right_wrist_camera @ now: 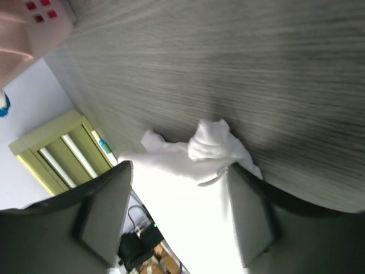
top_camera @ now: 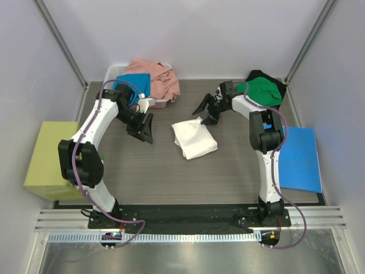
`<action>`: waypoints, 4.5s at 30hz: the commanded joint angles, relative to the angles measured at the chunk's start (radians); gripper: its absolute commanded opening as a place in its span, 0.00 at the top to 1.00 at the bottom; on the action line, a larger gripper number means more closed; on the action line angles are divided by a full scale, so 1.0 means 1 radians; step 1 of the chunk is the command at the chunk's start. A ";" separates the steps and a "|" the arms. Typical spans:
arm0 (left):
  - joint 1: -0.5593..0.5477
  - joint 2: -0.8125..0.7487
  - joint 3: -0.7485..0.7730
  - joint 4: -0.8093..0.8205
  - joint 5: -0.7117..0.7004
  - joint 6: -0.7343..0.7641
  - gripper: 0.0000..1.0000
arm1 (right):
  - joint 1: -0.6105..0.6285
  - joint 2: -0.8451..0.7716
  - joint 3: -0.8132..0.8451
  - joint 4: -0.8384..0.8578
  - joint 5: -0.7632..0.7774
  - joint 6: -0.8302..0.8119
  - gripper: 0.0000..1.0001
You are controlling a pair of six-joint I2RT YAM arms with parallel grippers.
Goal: Fold and stack the t-shirts
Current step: Fold the tshirt
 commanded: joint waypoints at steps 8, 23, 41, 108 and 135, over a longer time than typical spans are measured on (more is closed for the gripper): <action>0.006 -0.062 0.017 -0.010 0.025 0.013 0.37 | -0.066 -0.162 0.230 -0.231 0.257 -0.151 0.00; 0.040 -0.126 -0.092 0.171 -0.093 -0.076 0.00 | 0.111 -0.591 -0.516 0.151 -0.058 0.035 0.00; 0.077 -0.131 -0.073 0.128 -0.086 -0.039 0.00 | 0.123 -0.405 -0.748 0.266 -0.007 0.047 0.00; 0.080 -0.109 -0.001 0.085 -0.026 -0.043 0.00 | 0.281 -0.333 -0.381 0.247 -0.090 0.151 0.00; 0.078 -0.121 -0.013 0.080 -0.030 -0.030 0.00 | 0.272 -0.131 -0.083 0.241 -0.133 0.176 0.00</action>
